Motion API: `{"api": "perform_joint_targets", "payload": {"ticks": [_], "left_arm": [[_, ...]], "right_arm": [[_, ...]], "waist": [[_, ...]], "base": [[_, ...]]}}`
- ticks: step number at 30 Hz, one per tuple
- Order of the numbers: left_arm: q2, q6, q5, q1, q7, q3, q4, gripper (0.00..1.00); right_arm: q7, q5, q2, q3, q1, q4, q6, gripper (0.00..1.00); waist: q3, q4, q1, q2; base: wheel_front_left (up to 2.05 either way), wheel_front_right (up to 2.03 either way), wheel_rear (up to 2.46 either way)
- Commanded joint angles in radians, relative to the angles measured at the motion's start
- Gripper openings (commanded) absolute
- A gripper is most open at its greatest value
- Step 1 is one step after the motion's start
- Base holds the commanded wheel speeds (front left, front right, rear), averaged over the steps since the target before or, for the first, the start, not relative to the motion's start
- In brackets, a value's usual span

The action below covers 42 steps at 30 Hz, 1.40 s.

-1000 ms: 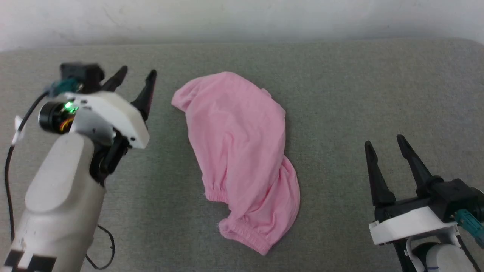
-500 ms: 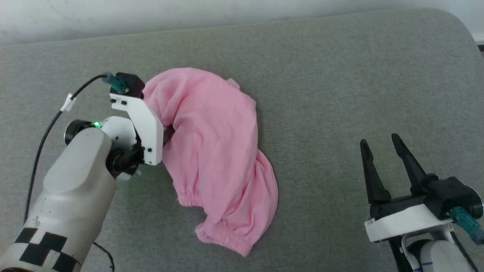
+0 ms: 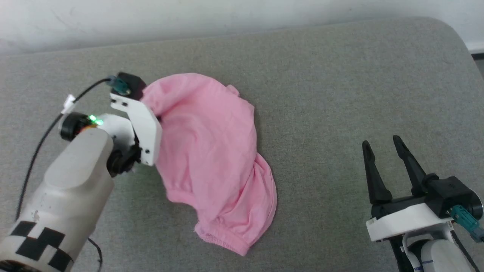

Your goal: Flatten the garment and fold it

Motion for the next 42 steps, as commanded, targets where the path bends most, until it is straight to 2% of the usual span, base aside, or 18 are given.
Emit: {"api": "perform_joint_targets", "payload": {"ticks": [1,6,9,16,21,26,27,28,31,37,40,42], "left_arm": [[0.015,0.025,0.029,-0.028,-0.056,0.001,0.004,0.00],[-0.010,0.061,0.050,-0.044,-0.216,0.028,-0.082,0.00],[-0.034,0.064,0.096,-0.015,-0.249,-0.024,-0.185,0.00],[-0.128,0.030,0.155,0.149,-0.212,-0.228,-0.420,0.00],[-0.181,0.012,0.126,0.292,-0.180,-0.348,-0.471,0.00],[-0.207,-0.004,0.079,0.397,-0.169,-0.431,-0.497,0.00],[-0.209,-0.006,0.060,0.416,-0.167,-0.439,-0.506,0.35],[-0.206,-0.007,0.056,0.424,-0.169,-0.446,-0.517,1.00],[-0.185,0.016,0.061,0.441,-0.219,-0.423,-0.561,1.00],[-0.091,0.148,0.069,0.454,-0.301,-0.290,-0.700,1.00],[-0.021,0.215,0.066,0.449,-0.291,-0.219,-0.746,1.00],[0.025,0.236,0.057,0.445,-0.257,-0.194,-0.753,1.00]], "right_arm": [[-0.003,0.005,0.002,-0.006,0.003,0.006,-0.001,1.00],[0.003,0.007,0.002,-0.020,0.035,0.016,-0.001,1.00],[0.010,0.009,0.002,-0.034,0.058,0.014,-0.001,1.00],[0.029,0.008,0.002,-0.046,0.076,-0.008,-0.001,1.00],[0.039,0.006,0.002,-0.045,0.083,-0.016,-0.001,1.00],[0.043,0.011,0.002,-0.051,0.094,-0.020,-0.001,1.00],[0.043,0.013,0.002,-0.052,0.097,-0.021,-0.001,1.00],[0.043,0.014,0.002,-0.053,0.099,-0.020,-0.001,1.00],[0.043,0.015,0.002,-0.054,0.107,-0.021,-0.001,1.00],[0.042,0.015,0.002,-0.068,0.115,-0.025,-0.001,1.00],[0.044,0.015,0.002,-0.071,0.117,-0.030,-0.001,1.00],[0.046,0.015,0.002,-0.068,0.115,-0.034,-0.001,1.00]], "waist": [[-0.035,0.018,0.0000,0.0000],[-0.113,0.044,0.0000,0.0000],[-0.155,0.058,0.0000,0.0000],[-0.188,0.059,0.0000,0.0000],[-0.194,0.042,0.0000,0.0000],[-0.196,0.039,0.0000,0.0000],[-0.194,0.042,0.0000,0.0000],[-0.195,0.046,0.0000,0.0000],[-0.198,0.059,0.0000,0.0000],[-0.205,0.088,0.0000,0.0000],[-0.204,0.099,0.0000,0.0000],[-0.201,0.101,0.0000,0.0000]], "base": [[0.00,0.00,0.00],[0.00,0.00,0.00],[0.00,0.00,0.00],[0.00,0.00,0.00],[0.00,0.00,0.00],[0.00,0.00,0.00],[0.00,0.00,0.00],[0.00,0.00,0.00],[0.00,0.00,0.00],[0.00,0.00,0.00],[0.00,0.00,0.00],[0.00,0.00,0.00]]}}
